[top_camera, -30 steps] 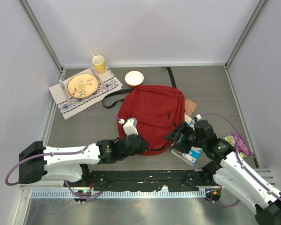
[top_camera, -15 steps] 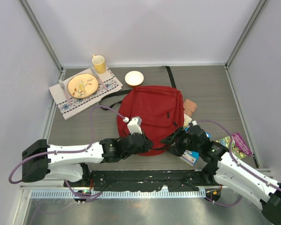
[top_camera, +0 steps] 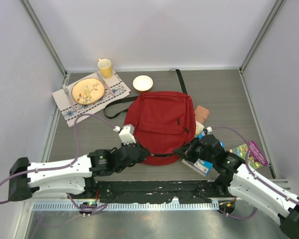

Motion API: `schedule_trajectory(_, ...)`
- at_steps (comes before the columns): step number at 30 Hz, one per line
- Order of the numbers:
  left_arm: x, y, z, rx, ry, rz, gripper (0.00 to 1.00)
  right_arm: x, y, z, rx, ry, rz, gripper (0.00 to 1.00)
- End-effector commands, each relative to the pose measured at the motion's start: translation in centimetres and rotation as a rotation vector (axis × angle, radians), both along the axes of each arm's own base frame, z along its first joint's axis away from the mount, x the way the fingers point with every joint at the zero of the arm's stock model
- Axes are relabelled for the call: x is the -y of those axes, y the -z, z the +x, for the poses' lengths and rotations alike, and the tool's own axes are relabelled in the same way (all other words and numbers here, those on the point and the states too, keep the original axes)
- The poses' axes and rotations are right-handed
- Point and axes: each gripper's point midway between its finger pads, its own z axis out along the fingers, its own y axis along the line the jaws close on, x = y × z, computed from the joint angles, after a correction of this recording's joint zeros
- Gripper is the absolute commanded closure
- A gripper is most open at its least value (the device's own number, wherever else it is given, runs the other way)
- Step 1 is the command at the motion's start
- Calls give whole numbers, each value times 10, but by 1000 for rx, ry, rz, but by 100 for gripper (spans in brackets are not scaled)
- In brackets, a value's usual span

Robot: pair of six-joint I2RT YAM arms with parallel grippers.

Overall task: Pack the student bag
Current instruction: Unzip the student bag at the center of the board.

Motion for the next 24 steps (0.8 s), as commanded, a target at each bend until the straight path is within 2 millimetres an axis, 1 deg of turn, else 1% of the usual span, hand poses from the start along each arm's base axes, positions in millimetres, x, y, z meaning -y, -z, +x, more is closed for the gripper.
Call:
schedule_trajectory(1, -81, 24, 8, 20, -191, 175, 100, 22, 12, 6, 66, 45, -124, 99)
schedule_trajectory(2, -90, 20, 8, 23, -209, 155, 100, 25, 15, 5, 65, 41, -142, 99)
schedule_trajectory(3, -98, 20, 9, 26, -229, 154, 100, 26, 16, 4, 78, 29, -159, 99)
schedule_trajectory(4, -109, 28, 9, 14, -252, 175, 100, 28, 17, 3, 83, 22, -174, 99)
schedule_trajectory(5, -114, 26, 9, 15, -266, 153, 100, 29, 17, 2, 89, 16, -185, 99)
schedule_trajectory(8, -126, 29, 13, 15, -305, 168, 100, 33, 16, 0, 130, -16, -213, 99)
schedule_trajectory(10, -134, 29, 16, 16, -331, 190, 100, 43, 16, 5, 176, -4, -276, 99)
schedule_trajectory(12, -138, 32, 18, 15, -344, 227, 100, 49, 15, 6, 200, -10, -320, 99)
schedule_trajectory(14, -140, 32, 21, 12, -356, 253, 100, 54, 18, 9, 220, -25, -380, 99)
schedule_trajectory(16, -136, 33, 22, 7, -348, 275, 100, 53, 12, 13, 234, -32, -394, 99)
schedule_trajectory(17, -132, 33, 22, 3, -336, 275, 100, 47, 13, 13, 236, -73, -398, 99)
schedule_trajectory(18, -128, 34, 22, 4, -317, 276, 100, 41, 2, 16, 250, -88, -386, 95)
schedule_trajectory(19, -118, 32, 24, 10, -301, 248, 100, 37, -2, 16, 247, -110, -384, 86)
schedule_trajectory(20, -110, 32, 23, 1, -277, 228, 100, 31, -7, 15, 253, -145, -373, 73)
schedule_trajectory(21, -99, 27, 25, 14, -259, 184, 100, 22, -24, 15, 263, -175, -341, 50)
schedule_trajectory(22, -96, 29, 26, 11, -250, 178, 100, 24, -28, 11, 246, -186, -351, 43)
schedule_trajectory(23, -92, 29, 26, 9, -242, 166, 100, 23, -36, 11, 248, -190, -342, 37)
schedule_trajectory(24, -85, 27, 26, 9, -235, 138, 100, 21, -56, 11, 289, -193, -319, 32)
